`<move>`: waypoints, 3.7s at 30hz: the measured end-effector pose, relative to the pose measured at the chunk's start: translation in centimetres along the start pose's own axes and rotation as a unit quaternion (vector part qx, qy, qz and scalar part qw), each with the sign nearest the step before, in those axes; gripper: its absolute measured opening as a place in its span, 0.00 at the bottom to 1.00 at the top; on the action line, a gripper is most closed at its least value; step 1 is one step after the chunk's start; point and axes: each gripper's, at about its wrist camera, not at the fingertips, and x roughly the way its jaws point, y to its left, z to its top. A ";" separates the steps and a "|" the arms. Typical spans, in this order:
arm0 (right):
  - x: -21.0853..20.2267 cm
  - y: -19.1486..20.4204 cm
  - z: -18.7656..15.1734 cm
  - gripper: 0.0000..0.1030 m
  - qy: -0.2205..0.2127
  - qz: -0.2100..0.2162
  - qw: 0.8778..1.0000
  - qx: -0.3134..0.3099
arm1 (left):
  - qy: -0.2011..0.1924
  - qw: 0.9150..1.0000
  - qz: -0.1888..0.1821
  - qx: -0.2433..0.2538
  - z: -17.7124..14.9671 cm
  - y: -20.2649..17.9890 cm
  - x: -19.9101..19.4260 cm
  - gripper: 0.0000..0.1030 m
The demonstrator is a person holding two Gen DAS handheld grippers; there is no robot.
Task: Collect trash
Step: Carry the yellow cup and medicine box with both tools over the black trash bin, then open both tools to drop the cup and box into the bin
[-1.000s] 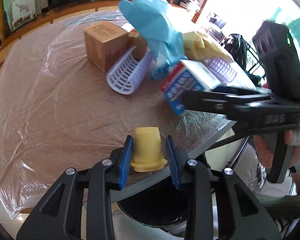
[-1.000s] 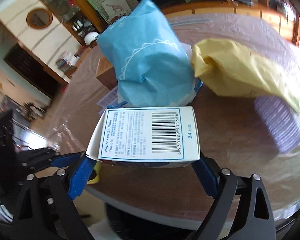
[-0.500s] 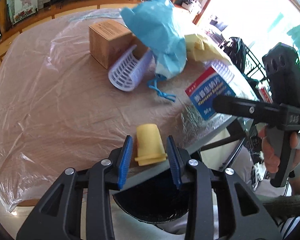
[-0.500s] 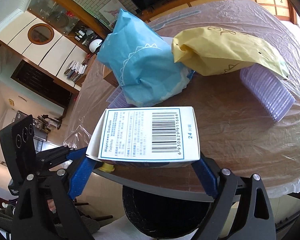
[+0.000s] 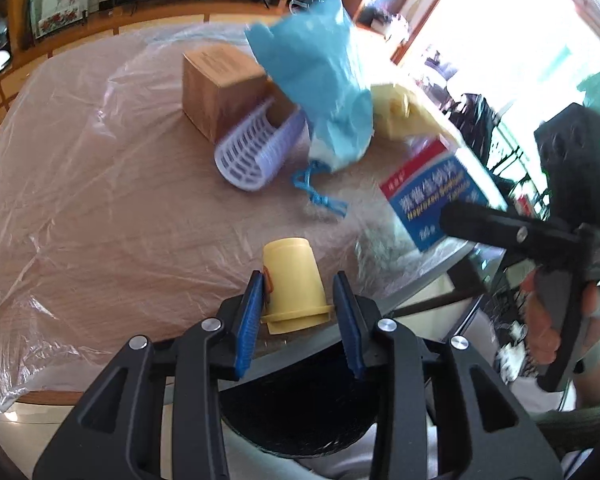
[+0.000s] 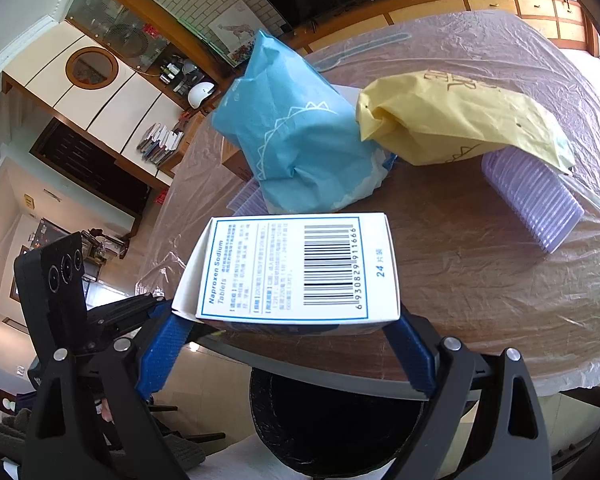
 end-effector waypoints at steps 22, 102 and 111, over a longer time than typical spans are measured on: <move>-4.7 -0.9 -6.7 0.87 0.045 0.056 0.997 -0.010 | -0.007 0.999 -0.043 0.008 -4.6 -2.7 -4.2 0.36; 5.8 -5.6 -12.0 0.87 0.152 -0.085 0.984 0.038 | 0.125 0.991 0.030 0.048 -9.4 -1.2 7.1 0.36; 5.0 -5.5 -11.7 0.92 0.141 -0.103 0.984 0.035 | 0.094 0.995 0.014 0.030 -8.9 -0.8 5.5 0.72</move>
